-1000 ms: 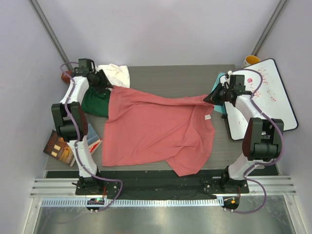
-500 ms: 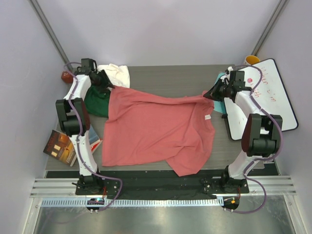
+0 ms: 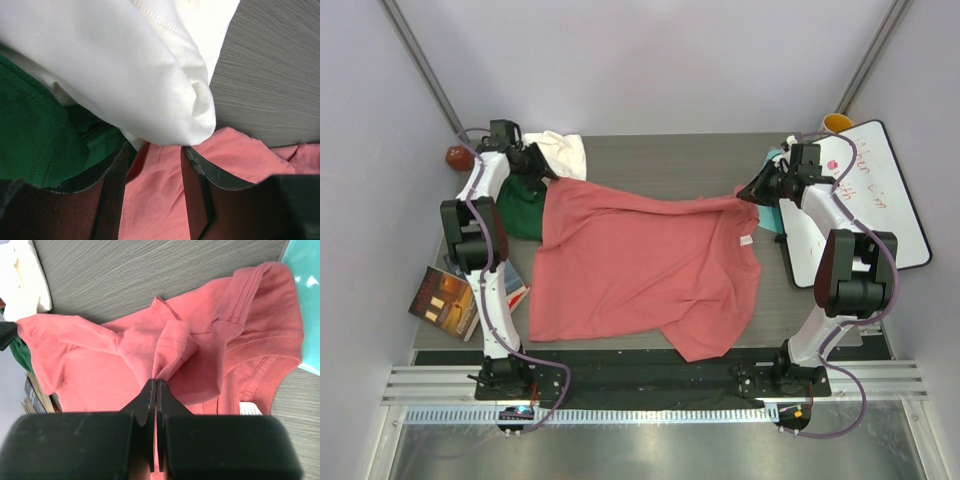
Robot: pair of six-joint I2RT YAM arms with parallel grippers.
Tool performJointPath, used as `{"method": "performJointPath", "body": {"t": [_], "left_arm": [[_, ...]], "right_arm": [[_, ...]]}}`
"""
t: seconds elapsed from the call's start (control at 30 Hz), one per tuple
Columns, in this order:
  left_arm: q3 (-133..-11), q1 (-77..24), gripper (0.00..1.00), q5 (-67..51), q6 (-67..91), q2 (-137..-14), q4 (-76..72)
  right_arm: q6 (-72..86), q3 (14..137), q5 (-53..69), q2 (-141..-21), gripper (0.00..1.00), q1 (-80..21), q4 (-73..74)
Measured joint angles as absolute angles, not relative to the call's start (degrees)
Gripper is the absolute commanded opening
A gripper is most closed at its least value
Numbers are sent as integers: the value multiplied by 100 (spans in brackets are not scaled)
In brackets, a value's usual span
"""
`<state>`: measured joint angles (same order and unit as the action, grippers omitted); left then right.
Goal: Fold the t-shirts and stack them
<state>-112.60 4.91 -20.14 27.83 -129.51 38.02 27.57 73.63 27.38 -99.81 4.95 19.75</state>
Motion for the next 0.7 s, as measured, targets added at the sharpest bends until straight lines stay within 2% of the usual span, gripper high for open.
{"method": "performJointPath", "body": {"t": [0.23,0.7], "left_arm": [[-11260,491,47,-2091,2803,-13017,3767],[-11172,491,39,-2296,2952,-13034,3417]], "right_arm": [[2757,7363,2735,-9981,1,495,1975],[2823,7363,2735,-9981,1,495,1975]]}}
